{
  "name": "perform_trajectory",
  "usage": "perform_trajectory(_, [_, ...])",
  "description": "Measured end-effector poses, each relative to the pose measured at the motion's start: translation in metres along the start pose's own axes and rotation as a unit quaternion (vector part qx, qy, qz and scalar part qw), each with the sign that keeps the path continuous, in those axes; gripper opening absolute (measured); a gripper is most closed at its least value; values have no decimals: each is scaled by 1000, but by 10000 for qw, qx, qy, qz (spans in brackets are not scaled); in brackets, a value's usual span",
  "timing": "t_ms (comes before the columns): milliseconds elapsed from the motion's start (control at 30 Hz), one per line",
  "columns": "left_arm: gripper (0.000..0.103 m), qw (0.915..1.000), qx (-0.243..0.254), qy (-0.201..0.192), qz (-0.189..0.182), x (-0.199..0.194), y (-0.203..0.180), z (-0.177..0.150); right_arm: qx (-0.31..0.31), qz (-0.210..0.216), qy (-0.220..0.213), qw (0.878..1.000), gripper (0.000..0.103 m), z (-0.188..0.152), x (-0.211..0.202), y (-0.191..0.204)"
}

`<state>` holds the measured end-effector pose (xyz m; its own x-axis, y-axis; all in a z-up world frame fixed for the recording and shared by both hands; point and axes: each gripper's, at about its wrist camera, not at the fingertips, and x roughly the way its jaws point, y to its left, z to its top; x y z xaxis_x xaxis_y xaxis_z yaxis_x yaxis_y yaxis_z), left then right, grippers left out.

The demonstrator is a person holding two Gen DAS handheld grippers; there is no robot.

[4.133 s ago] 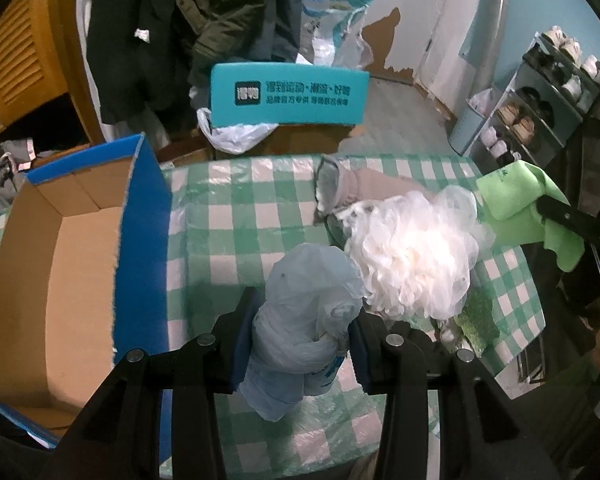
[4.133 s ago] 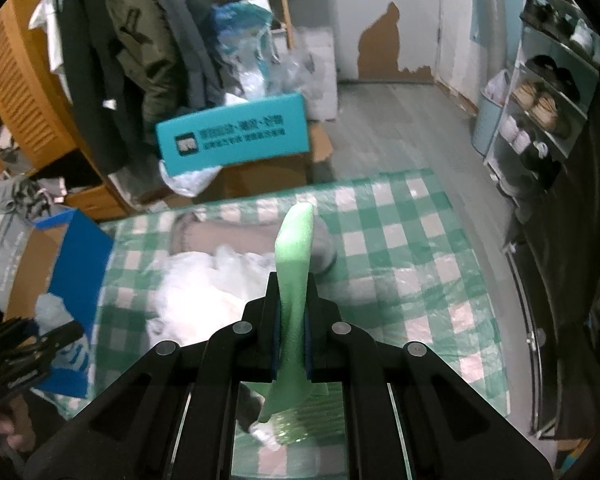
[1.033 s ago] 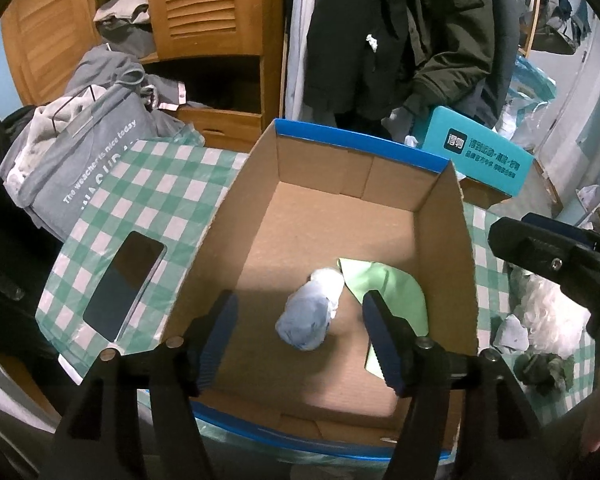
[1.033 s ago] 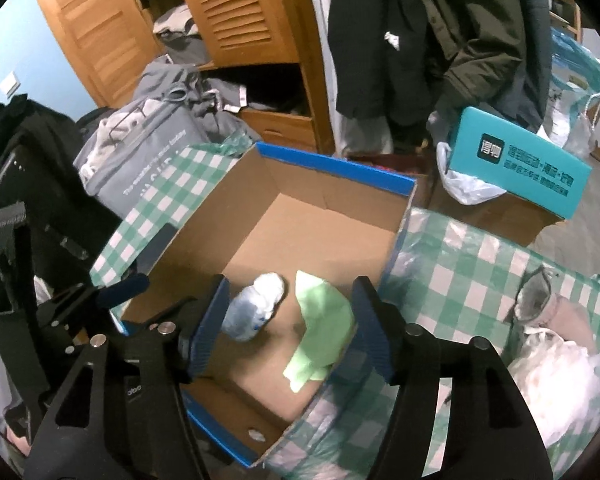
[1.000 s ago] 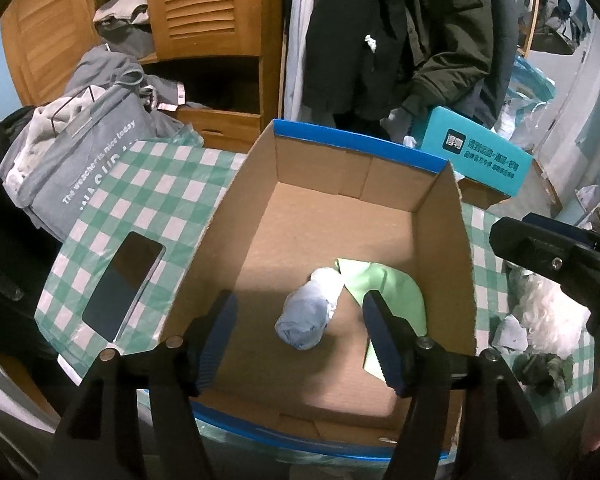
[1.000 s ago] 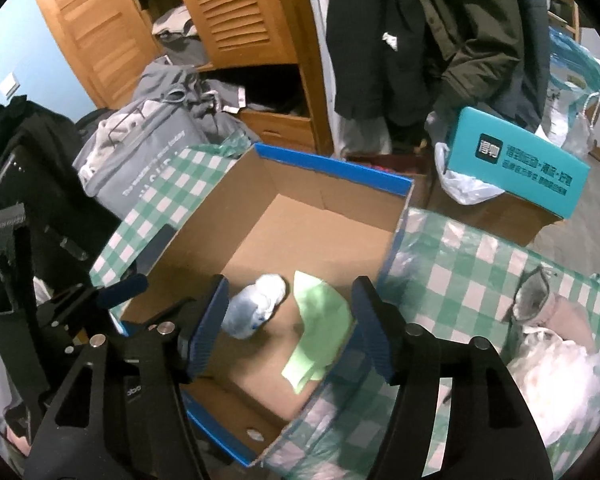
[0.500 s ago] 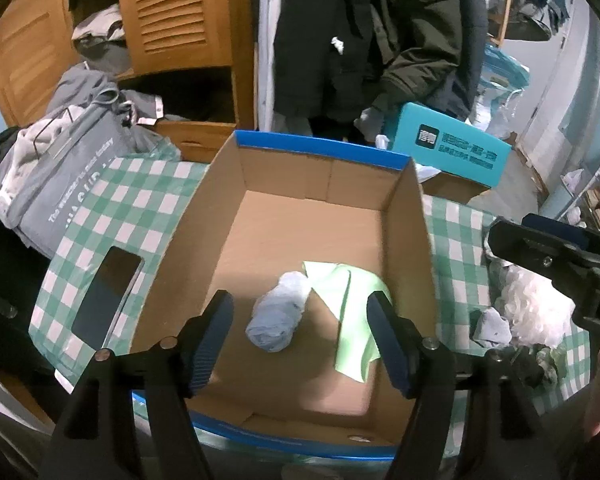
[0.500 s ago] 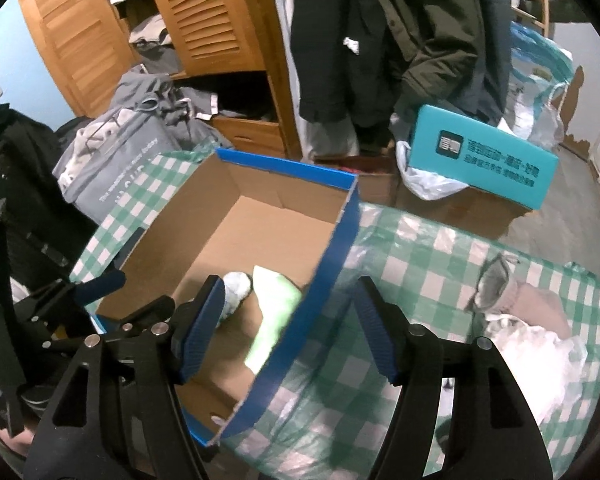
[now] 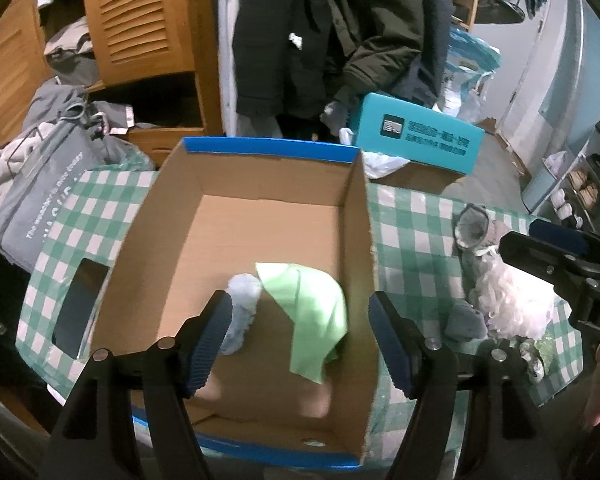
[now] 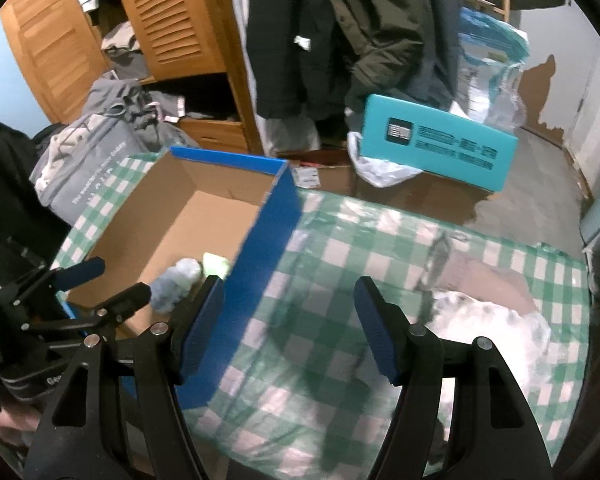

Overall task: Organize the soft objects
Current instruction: 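Withdraw both tools from the shoebox back toward the pile, then grasp the white mesh bath puff with the right tool while the left tool grasps the grey sock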

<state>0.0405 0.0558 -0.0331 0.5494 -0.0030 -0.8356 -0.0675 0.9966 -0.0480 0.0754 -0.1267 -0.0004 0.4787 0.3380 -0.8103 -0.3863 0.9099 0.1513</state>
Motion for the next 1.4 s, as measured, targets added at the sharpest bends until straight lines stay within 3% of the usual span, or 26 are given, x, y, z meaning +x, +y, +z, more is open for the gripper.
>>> perform_trajectory(833, [76,9942,853,469,-462,36,-104,-3,973,-792,150,9920,67,-47,-21,-123])
perform_trajectory(1400, [77,9850,996,1270,-605,106,-139,-13,1164,-992,881,9843,69,-66,37,-159])
